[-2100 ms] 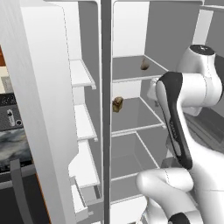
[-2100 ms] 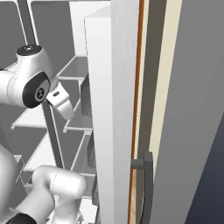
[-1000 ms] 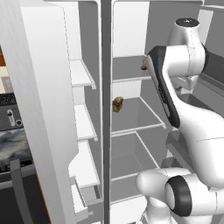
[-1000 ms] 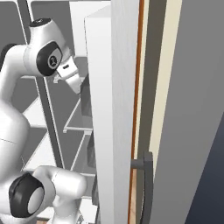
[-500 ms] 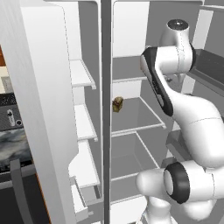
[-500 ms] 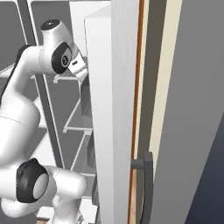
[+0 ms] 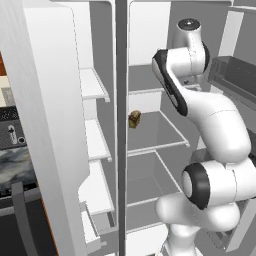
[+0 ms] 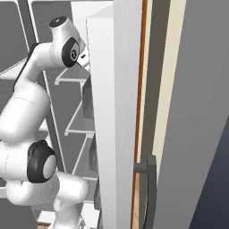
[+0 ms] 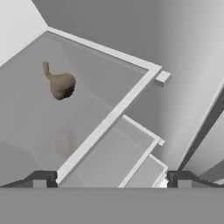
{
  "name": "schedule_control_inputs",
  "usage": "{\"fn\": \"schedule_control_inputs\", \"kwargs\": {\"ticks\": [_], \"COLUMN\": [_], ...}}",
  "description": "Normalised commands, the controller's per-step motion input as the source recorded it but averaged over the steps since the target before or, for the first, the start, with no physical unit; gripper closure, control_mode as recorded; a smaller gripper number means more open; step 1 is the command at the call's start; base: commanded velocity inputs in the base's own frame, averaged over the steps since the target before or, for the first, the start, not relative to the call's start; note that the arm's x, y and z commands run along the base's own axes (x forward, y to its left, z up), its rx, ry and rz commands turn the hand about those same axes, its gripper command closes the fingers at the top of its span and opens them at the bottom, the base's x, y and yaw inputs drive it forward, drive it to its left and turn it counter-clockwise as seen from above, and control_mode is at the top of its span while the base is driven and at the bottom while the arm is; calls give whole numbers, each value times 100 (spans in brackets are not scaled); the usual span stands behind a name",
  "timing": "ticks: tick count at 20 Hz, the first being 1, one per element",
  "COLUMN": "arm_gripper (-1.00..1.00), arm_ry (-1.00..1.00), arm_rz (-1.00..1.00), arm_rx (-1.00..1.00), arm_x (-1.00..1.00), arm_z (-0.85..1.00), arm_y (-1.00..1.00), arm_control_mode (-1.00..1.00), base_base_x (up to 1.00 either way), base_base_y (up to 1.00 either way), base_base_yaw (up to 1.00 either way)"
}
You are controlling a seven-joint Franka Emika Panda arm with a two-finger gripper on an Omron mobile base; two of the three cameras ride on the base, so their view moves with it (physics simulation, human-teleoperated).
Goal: Take the carrot and garlic from the fridge shelf and place them in the freezer drawer to begin freezing them.
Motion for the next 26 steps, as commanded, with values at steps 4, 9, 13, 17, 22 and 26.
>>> {"fn": "schedule_control_inputs", "kwargs": {"ticks": [4,9,13,17,22,26], "arm_gripper": [-100,-100,-100,-100,-100,-100], "arm_ry": [4,1,1,1,0,0], "arm_rz": [9,12,11,9,7,6], "arm_rx": [-8,-6,-3,-2,0,0], "arm_x": [68,62,55,48,48,50], "arm_z": [0,-15,-27,-27,-11,-1], "arm_y": [0,-3,-13,-21,-15,0], "arm_control_mode": [-100,-100,-100,-100,-100,-100], "base_base_x": [0,0,0,0,0,0], "base_base_y": [0,0,0,0,0,0], "base_base_yaw": [0,0,0,0,0,0]}}
